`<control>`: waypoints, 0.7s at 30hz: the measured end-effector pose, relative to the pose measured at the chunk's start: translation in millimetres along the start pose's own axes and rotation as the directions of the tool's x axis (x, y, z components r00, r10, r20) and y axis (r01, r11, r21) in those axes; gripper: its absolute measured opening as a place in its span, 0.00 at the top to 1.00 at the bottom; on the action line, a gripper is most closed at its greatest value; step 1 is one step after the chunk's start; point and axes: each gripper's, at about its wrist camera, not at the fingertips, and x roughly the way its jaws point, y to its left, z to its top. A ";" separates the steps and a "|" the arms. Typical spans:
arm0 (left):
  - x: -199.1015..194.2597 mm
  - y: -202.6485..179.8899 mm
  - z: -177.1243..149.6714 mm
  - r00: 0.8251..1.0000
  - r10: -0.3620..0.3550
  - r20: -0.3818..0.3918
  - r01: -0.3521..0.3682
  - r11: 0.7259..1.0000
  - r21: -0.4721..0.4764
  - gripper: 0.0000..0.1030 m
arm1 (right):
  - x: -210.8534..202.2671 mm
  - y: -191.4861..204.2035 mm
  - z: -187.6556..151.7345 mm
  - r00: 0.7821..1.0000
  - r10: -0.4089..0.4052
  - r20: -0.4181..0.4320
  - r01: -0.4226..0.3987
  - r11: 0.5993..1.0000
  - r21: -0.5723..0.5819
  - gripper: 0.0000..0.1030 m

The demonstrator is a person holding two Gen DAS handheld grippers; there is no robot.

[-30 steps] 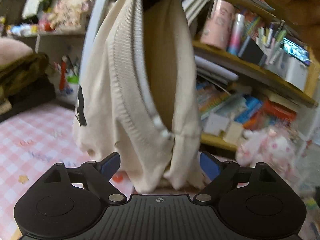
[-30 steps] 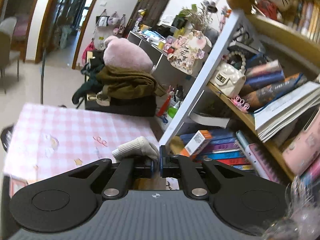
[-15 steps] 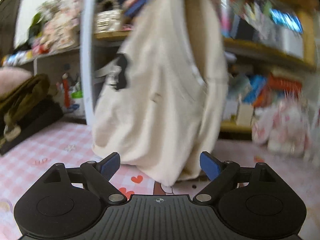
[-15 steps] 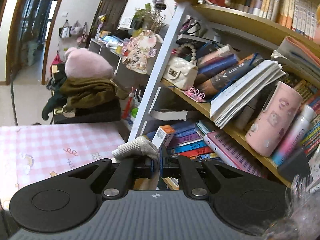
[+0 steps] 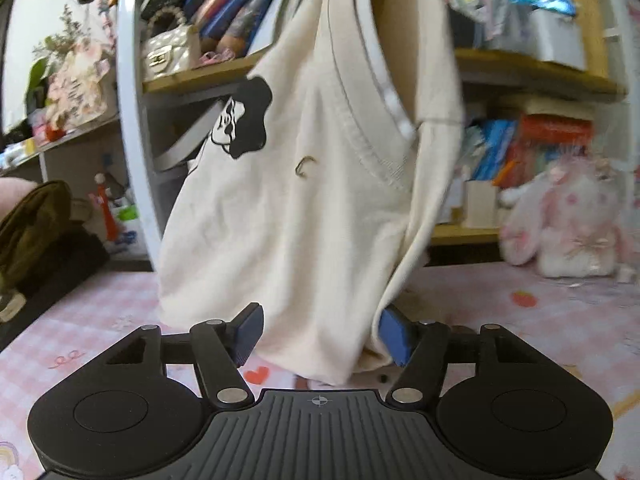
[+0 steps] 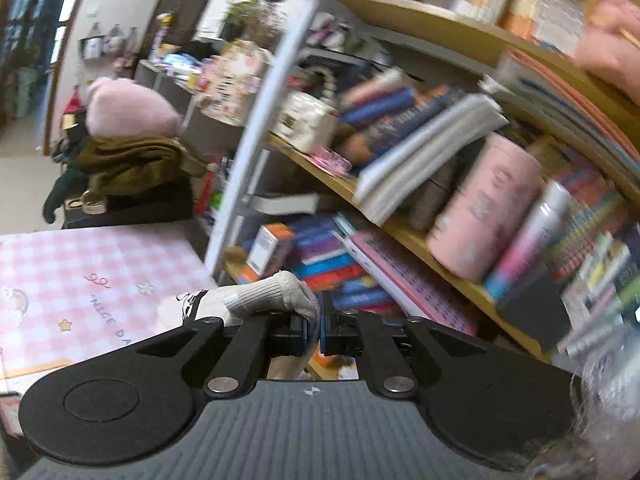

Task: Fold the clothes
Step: 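Lift the shirt up with both grippers, shaking it out to hang open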

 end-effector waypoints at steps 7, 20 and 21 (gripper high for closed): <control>-6.7 -8.5 4.8 0.999 0.024 0.030 -0.025 0.999 0.022 0.38 | -7.1 -6.8 -8.5 1.000 -0.018 -0.003 0.018 1.000 0.013 0.95; 41.7 -43.3 3.2 0.995 0.088 -0.048 -0.081 0.990 0.116 0.72 | -13.3 -3.2 -11.5 0.999 -0.038 -0.003 0.038 0.999 -0.034 0.95; 39.9 -36.9 2.1 0.995 0.089 -0.046 -0.085 0.992 0.098 0.90 | -14.2 -5.5 -15.8 0.998 -0.055 -0.007 0.055 0.998 -0.036 0.95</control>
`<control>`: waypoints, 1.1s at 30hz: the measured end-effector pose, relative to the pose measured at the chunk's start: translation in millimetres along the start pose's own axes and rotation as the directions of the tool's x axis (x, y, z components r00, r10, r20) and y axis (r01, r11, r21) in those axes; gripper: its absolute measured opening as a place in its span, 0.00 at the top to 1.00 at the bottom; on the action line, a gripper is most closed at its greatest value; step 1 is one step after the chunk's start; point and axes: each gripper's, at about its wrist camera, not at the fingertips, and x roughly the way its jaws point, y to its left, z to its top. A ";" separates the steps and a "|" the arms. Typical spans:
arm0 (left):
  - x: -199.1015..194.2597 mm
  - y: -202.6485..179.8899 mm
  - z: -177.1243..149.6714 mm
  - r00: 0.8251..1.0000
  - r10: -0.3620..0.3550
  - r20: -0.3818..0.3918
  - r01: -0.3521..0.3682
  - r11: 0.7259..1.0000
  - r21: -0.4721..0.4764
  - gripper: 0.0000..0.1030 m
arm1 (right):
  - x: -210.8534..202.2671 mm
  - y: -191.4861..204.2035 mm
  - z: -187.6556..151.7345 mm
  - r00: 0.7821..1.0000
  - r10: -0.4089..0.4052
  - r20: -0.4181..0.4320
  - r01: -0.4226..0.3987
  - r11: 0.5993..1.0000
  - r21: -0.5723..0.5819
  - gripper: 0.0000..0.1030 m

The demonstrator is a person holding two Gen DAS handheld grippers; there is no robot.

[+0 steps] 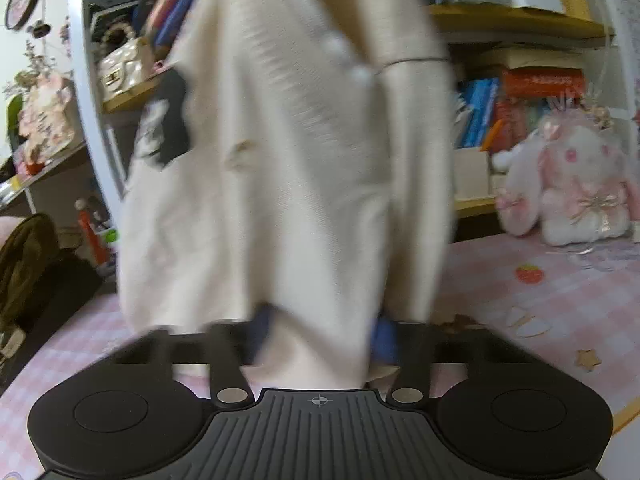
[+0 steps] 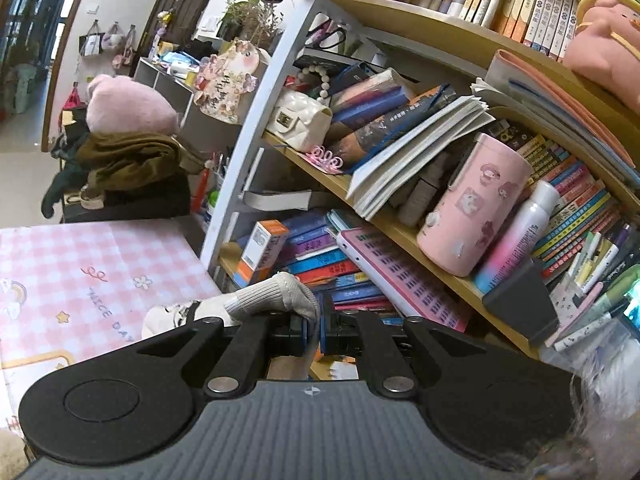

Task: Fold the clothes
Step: 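Lift the shirt up with both grippers, shaking it out to hang open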

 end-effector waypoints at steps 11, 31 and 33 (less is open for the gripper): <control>-103.0 137.8 52.2 0.945 0.169 0.279 -0.089 0.956 -0.279 0.99 | -29.1 -25.9 -62.4 0.989 -0.147 -0.016 0.148 0.988 0.043 0.95; -235.3 243.1 161.7 0.738 0.155 0.656 0.030 0.964 -0.263 0.98 | -229.6 3.1 0.7 0.718 -0.227 0.658 0.262 0.964 0.047 0.95; -171.5 252.1 145.0 0.876 0.101 0.471 0.012 0.973 -0.230 0.98 | -165.3 -1.4 -9.9 0.853 -0.185 0.488 0.192 0.981 0.036 0.95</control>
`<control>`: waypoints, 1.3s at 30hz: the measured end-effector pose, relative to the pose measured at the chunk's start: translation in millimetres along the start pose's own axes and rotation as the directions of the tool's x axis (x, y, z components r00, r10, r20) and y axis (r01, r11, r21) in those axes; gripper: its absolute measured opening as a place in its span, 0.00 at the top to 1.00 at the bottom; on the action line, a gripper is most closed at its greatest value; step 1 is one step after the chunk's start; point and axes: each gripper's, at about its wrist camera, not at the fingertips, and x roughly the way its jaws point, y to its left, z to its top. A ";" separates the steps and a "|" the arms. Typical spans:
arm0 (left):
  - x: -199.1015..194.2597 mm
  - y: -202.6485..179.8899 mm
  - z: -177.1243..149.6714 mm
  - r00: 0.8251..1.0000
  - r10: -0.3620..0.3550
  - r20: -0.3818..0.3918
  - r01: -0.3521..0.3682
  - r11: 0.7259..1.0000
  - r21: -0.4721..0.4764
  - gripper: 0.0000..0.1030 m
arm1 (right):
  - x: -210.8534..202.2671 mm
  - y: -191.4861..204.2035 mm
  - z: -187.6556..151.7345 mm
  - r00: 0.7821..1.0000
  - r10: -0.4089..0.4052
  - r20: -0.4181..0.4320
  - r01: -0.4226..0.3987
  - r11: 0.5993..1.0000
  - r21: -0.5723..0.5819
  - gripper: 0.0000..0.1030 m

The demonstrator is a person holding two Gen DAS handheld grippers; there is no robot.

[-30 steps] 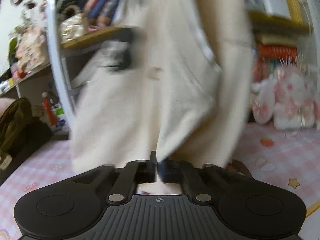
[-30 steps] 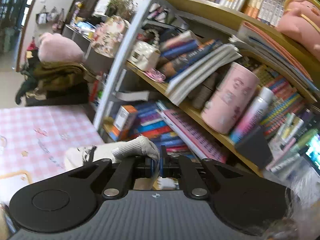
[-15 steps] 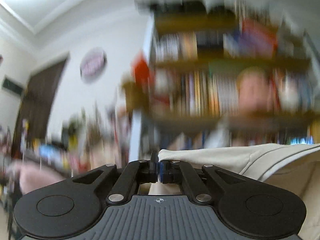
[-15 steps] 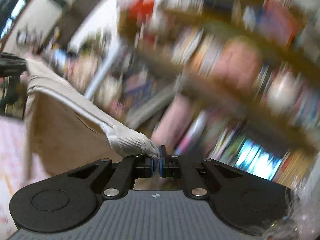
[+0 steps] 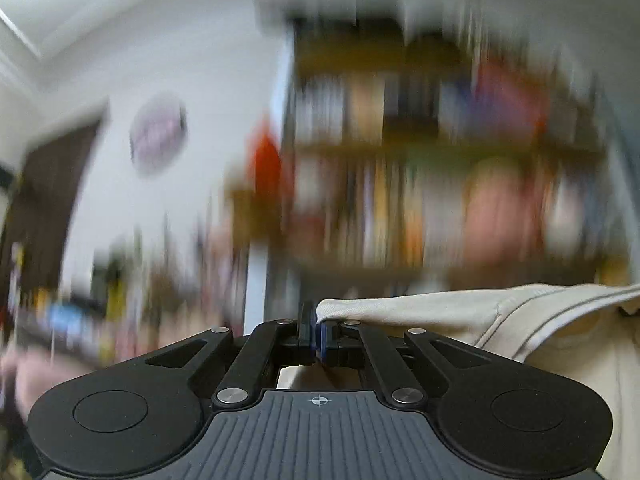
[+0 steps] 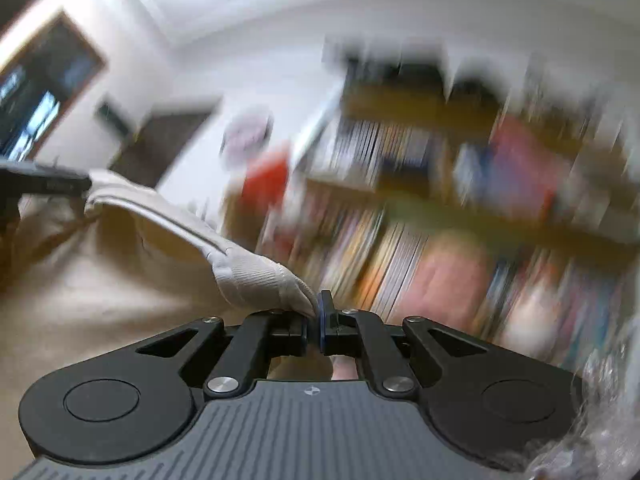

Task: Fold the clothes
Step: 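Lift the shirt up with both grippers, shaking it out to hang open, then lower the shirt onto the mat and open both grippers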

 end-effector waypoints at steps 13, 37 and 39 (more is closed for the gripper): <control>211.7 -2.3 -249.8 0.712 0.009 -0.702 0.122 0.983 0.136 0.97 | 234.3 86.0 -285.8 0.645 0.147 -0.750 -0.114 0.989 0.095 0.95; 85.4 37.0 -259.4 0.713 0.002 -0.702 0.188 0.963 0.193 0.22 | 136.2 93.6 -325.9 0.585 0.147 -0.798 0.046 0.976 0.213 0.20; 54.6 41.2 -262.8 0.695 0.017 -0.719 0.161 0.971 0.178 0.22 | 105.6 92.6 -326.9 0.570 0.140 -0.810 0.079 0.972 0.223 0.22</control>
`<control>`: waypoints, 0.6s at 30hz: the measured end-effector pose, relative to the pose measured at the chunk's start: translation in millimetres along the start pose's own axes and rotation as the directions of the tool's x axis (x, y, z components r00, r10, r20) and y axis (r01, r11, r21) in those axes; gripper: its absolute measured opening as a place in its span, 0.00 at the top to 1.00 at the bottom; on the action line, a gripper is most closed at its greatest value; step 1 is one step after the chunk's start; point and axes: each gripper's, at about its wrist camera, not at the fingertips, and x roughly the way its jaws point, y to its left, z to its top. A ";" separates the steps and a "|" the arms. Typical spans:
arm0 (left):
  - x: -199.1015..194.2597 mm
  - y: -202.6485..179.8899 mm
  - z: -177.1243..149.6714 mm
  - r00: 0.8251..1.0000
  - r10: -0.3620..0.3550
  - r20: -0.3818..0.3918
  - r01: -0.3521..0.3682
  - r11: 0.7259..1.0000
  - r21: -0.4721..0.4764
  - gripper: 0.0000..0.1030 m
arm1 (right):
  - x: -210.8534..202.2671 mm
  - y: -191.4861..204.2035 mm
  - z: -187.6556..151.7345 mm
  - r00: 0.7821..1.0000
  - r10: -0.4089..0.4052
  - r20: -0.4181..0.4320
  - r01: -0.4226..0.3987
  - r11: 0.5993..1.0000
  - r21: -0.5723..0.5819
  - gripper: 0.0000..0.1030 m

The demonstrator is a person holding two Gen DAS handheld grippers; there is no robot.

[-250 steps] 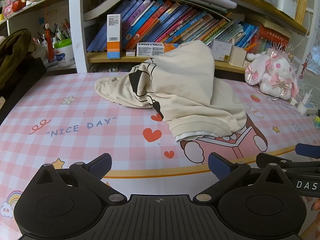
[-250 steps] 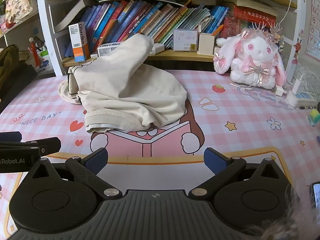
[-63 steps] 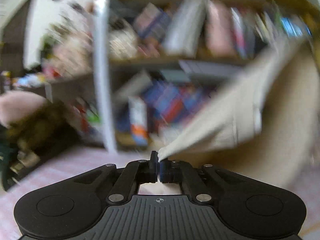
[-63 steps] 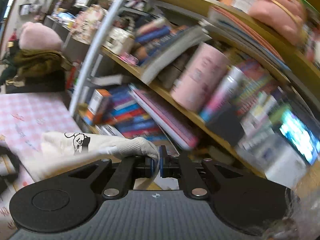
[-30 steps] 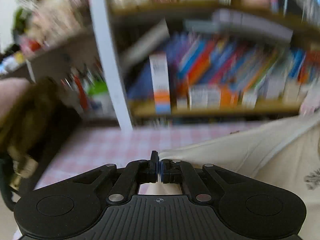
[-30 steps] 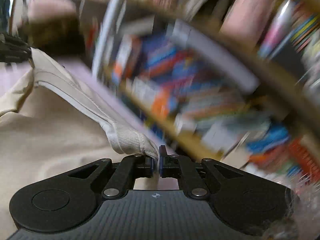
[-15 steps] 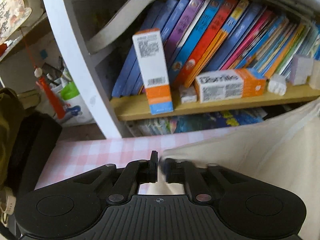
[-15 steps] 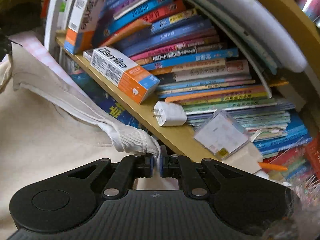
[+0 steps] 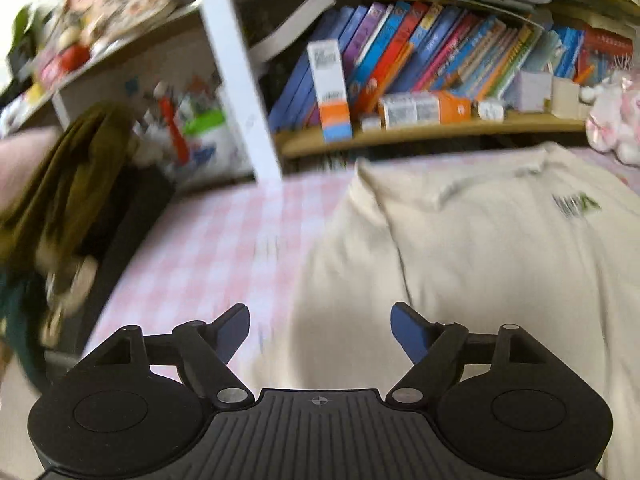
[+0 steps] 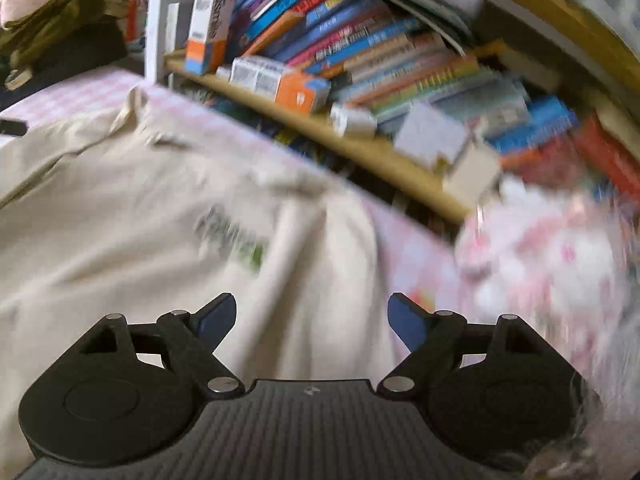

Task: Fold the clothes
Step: 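Lower the shirt onto the mat and open both grippers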

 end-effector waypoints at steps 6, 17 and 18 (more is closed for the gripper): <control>-19.0 -0.7 -33.7 0.996 0.064 -0.065 -0.069 0.995 -0.077 0.22 | -33.1 -23.9 -62.6 0.997 -0.046 -0.062 0.056 0.983 0.176 0.30; -8.2 -21.1 -45.1 0.980 0.108 -0.165 -0.119 0.991 -0.061 0.22 | -14.7 -61.8 -89.0 0.983 -0.003 -0.185 0.069 0.934 0.351 0.92; -9.0 -20.9 -46.9 0.980 0.108 -0.166 -0.121 0.990 -0.069 0.22 | -15.2 -64.5 -85.5 0.981 -0.031 -0.191 0.091 0.946 0.312 0.95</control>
